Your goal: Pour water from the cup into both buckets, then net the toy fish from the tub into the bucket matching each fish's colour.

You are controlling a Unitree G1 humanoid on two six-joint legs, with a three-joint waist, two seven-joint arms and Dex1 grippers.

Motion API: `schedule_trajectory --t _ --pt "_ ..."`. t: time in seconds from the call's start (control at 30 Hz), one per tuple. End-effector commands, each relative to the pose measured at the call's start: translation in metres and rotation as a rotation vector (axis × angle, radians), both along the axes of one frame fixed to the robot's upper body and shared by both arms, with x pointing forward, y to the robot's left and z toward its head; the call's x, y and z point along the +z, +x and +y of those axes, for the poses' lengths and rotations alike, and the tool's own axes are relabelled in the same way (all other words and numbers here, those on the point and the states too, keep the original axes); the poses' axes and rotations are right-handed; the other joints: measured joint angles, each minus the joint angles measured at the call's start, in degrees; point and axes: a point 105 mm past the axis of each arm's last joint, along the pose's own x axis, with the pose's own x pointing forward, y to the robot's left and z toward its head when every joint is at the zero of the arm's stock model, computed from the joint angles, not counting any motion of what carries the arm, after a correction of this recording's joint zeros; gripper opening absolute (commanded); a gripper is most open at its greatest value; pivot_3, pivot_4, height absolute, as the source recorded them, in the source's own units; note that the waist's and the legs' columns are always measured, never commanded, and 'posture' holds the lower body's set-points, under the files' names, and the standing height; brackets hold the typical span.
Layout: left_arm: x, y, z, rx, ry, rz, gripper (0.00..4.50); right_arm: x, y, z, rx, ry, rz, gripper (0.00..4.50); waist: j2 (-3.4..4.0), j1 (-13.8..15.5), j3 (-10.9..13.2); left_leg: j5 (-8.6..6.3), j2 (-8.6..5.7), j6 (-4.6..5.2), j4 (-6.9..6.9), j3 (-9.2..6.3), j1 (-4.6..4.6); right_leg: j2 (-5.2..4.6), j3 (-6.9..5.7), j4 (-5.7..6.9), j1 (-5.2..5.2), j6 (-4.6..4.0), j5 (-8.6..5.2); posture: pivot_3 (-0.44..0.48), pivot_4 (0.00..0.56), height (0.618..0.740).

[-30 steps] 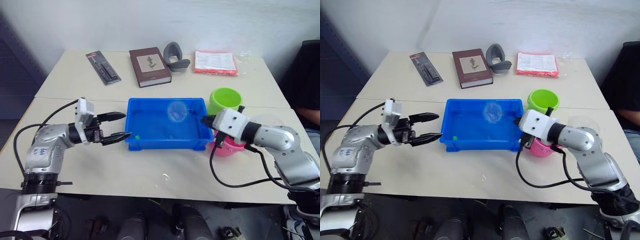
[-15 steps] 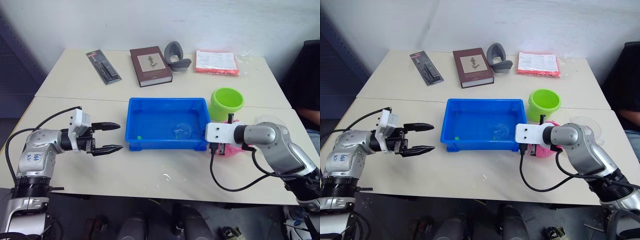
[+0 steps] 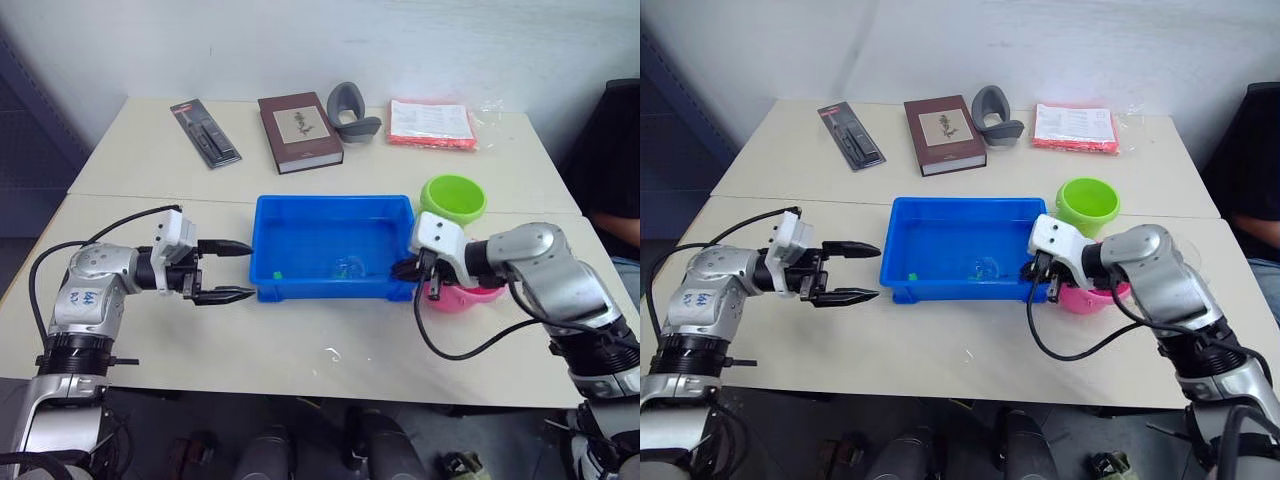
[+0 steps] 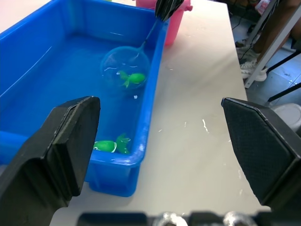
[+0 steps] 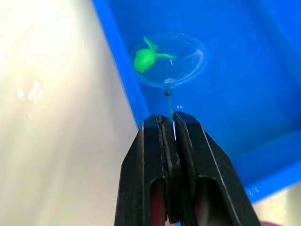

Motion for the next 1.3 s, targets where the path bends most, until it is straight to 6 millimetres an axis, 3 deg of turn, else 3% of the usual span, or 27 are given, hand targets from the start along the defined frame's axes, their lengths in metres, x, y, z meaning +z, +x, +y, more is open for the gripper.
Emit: schedule_trajectory --t 0.03,0.23,0.47,0.7,0.93,1.13,1.3 --pt "0.007 0.002 -0.002 -0.022 0.011 -0.038 4.45 0.019 -0.001 0.001 -0.014 0.138 0.008 0.0 0.0 0.0 0.0 0.0 0.0 0.0 0.0 0.0 0.01 0.0 0.0 0.0 0.0 0.0 0.0 0.0 0.15 0.74" --pt "0.01 0.004 -0.008 -0.03 -0.017 -0.044 4.45 0.024 -0.001 -0.009 -0.089 0.256 -0.023 0.0 0.0 0.0 0.0 0.0 0.0 -0.01 0.0 0.0 0.01 0.0 0.01 0.02 0.0 0.0 0.0 0.0 0.15 0.74" --pt "0.021 0.003 -0.021 -0.026 -0.104 -0.037 4.45 0.032 -0.017 -0.027 -0.183 0.32 -0.134 0.0 0.0 0.2 0.0 0.0 0.0 -0.01 0.01 0.0 -0.01 -0.02 0.03 0.03 0.0 0.02 0.01 0.0 0.15 0.74" --pt "0.027 0.005 -0.038 -0.015 -0.163 -0.018 4.45 0.062 -0.03 -0.058 -0.34 0.343 -0.367 0.0 0.0 0.4 0.0 0.0 -0.01 -0.02 0.01 0.01 0.02 -0.02 0.06 0.05 0.01 0.03 0.02 0.0 0.15 0.74" --pt "0.032 0.008 -0.053 -0.041 -0.195 -0.023 4.45 0.086 -0.014 -0.128 -0.623 0.136 -0.648 0.0 0.0 0.4 0.0 0.0 -0.02 -0.02 0.01 0.07 0.05 0.01 0.1 0.05 0.02 0.04 0.02 0.0 0.15 0.74" --pt "0.037 0.008 -0.063 -0.063 -0.218 -0.038 4.45 0.072 -0.004 -0.149 -0.606 -0.114 -0.762 0.0 0.0 0.7 0.0 0.01 -0.03 -0.01 0.0 0.19 0.08 0.03 0.18 0.07 0.02 0.04 0.02 0.0 0.15 0.74" --pt "0.034 0.009 -0.07 -0.06 -0.247 -0.014 4.45 0.06 0.008 -0.154 -0.605 -0.205 -0.863 0.0 0.0 0.5 0.0 0.02 -0.03 0.01 0.0 0.27 0.12 0.04 0.24 0.1 0.02 0.06 0.03 0.0 0.15 0.74"
